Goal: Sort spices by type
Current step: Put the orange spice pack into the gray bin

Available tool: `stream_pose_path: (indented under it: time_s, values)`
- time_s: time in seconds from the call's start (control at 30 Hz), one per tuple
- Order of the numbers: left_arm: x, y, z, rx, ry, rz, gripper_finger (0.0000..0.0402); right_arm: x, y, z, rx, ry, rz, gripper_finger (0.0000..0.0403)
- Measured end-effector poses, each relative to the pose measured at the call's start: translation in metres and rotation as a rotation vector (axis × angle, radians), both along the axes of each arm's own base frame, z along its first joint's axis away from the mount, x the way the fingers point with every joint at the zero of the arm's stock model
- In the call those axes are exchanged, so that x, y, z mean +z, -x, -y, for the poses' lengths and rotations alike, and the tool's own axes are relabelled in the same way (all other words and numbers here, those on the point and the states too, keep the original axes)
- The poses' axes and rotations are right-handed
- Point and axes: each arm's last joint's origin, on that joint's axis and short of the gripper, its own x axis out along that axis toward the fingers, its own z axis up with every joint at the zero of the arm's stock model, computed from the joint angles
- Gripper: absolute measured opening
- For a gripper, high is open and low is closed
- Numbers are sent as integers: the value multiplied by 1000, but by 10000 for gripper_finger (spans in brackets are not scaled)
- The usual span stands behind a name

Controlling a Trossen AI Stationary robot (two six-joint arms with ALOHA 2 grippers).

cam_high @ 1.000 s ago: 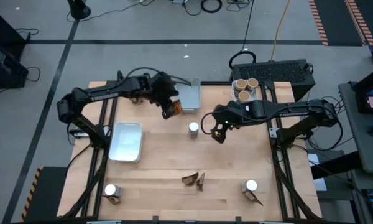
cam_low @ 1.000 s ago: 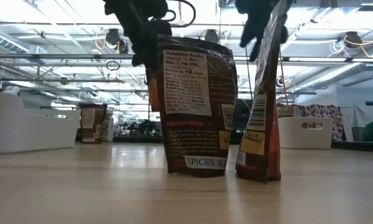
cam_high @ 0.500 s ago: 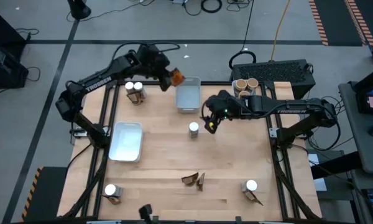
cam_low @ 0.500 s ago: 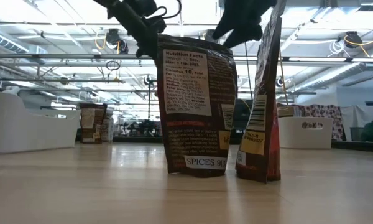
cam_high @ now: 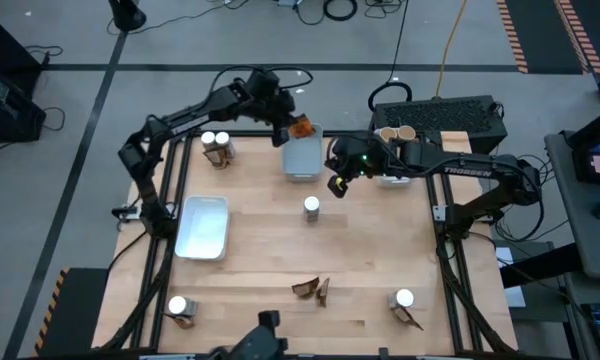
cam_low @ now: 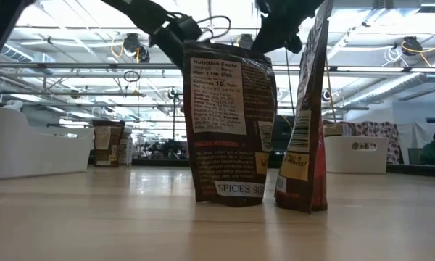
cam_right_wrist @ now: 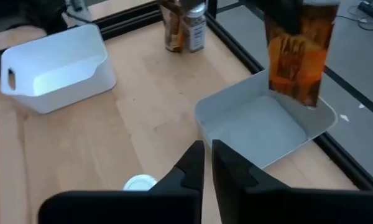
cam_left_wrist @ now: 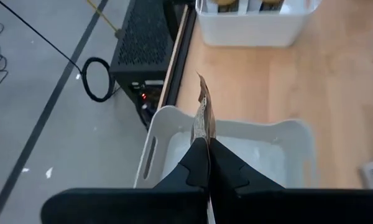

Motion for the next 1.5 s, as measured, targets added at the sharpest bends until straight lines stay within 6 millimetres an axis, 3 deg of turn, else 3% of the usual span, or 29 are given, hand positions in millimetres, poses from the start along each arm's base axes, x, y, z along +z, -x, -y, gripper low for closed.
stream_pose_path:
  time_s: [0.27,0.6,1.33,1.5]
  values:
    - [-20,-17,-17,9,-41,-131,0,0,0,1,-23,20,-6,1]
    - [-47,-18,-24,-22,-110,-297,0,0,1,4,-40,20,-8,1]
    - [-54,-19,-31,-24,-163,-347,1,-1,1,4,-35,11,-11,0]
    - [-54,-19,-30,-19,-161,-342,30,-1,1,2,-29,8,-9,0]
